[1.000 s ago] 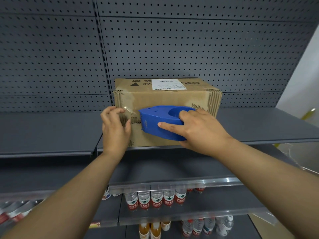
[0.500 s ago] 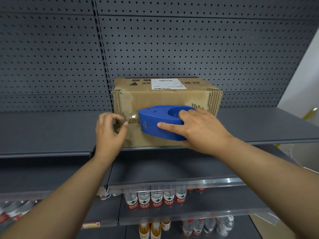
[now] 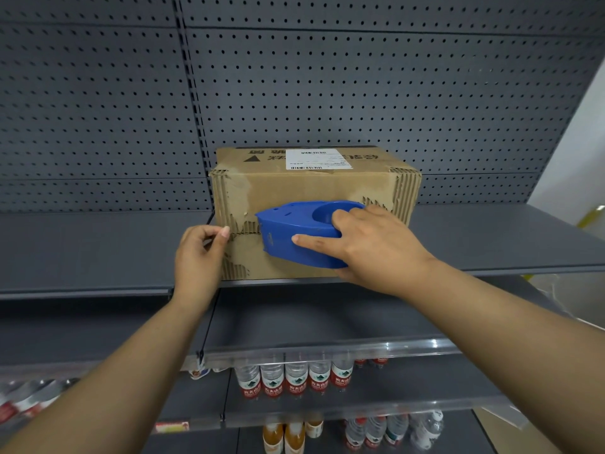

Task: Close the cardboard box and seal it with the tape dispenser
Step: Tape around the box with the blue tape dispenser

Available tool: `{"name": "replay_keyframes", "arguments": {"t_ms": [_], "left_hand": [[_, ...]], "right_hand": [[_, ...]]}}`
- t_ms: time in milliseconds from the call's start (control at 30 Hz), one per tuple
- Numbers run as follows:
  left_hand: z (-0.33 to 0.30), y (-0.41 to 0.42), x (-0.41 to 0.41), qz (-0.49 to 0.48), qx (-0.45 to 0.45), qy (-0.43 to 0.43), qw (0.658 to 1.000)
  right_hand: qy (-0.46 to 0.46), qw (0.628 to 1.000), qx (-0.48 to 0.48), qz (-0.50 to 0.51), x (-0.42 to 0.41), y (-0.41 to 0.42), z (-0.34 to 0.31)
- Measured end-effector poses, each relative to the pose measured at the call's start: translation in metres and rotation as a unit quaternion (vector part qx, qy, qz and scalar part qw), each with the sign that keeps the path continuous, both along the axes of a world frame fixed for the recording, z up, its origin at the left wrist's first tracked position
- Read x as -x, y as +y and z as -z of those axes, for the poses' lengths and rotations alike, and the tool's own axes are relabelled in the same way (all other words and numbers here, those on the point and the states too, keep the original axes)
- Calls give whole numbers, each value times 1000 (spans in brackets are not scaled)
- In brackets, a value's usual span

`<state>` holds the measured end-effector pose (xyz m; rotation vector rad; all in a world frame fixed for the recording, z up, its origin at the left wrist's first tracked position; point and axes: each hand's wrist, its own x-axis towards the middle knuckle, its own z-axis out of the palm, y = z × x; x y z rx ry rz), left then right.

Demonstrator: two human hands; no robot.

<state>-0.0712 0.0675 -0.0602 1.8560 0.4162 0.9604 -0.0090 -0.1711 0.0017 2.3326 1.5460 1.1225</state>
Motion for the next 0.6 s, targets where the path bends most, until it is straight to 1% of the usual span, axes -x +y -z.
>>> {"name": "replay_keyframes", "arguments": {"t_ms": [200, 600], "left_hand": [[0, -1, -1, -7, 12, -3, 1000], [-4, -13, -10, -32, -52, 7, 998]], "right_hand": [[-4, 1000, -5, -2, 0, 2, 0], [9, 1000, -21, 0, -4, -1, 0]]}}
